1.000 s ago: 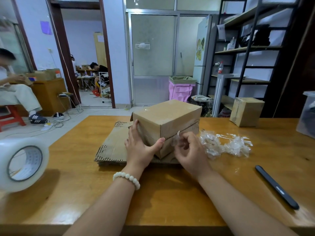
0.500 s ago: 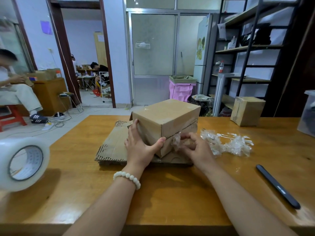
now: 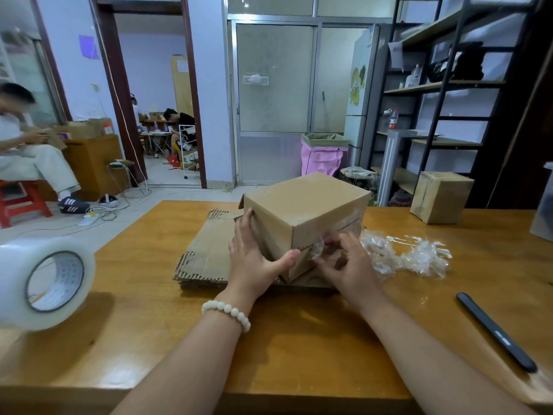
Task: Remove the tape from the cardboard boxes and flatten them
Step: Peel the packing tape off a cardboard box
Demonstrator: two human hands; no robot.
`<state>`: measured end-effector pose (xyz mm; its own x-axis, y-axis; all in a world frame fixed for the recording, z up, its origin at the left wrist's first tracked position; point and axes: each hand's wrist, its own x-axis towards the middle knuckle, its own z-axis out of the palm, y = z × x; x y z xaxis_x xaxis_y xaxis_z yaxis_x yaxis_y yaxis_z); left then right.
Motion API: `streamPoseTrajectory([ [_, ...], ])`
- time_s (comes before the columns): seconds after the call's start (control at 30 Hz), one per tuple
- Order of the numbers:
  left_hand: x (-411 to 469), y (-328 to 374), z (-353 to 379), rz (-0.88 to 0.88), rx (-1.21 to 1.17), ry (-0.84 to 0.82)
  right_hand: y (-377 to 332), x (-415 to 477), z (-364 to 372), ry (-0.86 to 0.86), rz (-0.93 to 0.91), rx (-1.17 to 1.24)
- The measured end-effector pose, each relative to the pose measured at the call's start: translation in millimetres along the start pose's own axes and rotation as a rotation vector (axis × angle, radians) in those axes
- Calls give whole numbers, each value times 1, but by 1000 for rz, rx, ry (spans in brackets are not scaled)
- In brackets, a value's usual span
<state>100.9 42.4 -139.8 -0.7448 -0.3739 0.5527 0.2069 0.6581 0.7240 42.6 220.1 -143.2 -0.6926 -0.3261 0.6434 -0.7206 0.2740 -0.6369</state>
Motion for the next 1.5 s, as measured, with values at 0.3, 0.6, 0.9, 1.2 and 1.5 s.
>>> streamPoseTrajectory([
  [0.3, -1, 0, 2, -41, -24, -19, -1, 1, 3, 4, 79, -6],
  [0.6, 0, 0, 3, -62, -38, 17, 3, 4, 5, 123, -40, -98],
  [0.9, 1, -1, 4, -86, -60, 44, 2, 4, 1, 121, 89, 88],
  [1.2, 1, -2, 4, -85, -54, 31, 3, 6, 1, 191, 116, 16],
  [1.5, 1, -7, 4, -86, -70, 22, 3, 7, -4, 148, 156, 74],
])
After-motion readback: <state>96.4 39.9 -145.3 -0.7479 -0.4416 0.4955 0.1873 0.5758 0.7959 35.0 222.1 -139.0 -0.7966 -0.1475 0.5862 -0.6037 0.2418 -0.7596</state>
